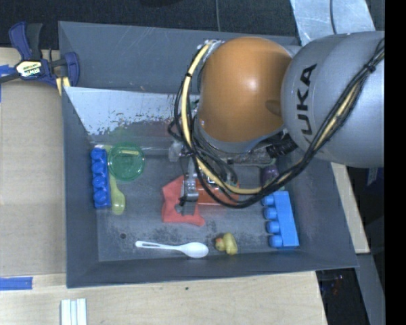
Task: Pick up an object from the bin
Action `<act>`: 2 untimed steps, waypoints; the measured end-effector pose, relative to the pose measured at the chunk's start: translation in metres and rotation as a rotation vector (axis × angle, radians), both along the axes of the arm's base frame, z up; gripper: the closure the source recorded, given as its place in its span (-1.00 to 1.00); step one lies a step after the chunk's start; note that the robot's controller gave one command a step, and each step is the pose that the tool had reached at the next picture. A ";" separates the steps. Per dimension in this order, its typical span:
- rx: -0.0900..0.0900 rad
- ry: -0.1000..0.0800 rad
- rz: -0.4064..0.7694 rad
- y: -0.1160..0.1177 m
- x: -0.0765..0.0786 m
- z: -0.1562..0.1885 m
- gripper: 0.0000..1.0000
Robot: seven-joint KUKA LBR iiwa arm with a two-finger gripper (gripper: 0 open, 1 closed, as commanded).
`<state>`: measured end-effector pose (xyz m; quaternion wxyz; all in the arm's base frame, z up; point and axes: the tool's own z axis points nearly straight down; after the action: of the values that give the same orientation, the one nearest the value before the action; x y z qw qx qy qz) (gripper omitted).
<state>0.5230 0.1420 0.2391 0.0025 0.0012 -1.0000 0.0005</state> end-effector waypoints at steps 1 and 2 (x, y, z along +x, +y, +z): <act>0.002 -0.008 -0.002 -0.001 0.002 0.004 -1.00; 0.002 -0.011 0.096 -0.056 0.008 -0.043 -1.00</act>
Offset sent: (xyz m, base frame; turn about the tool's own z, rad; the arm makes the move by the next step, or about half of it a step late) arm 0.0092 -0.0817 -0.0634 -0.1295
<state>0.5308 0.0856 0.1966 -0.0029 0.0493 -0.9988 -0.0005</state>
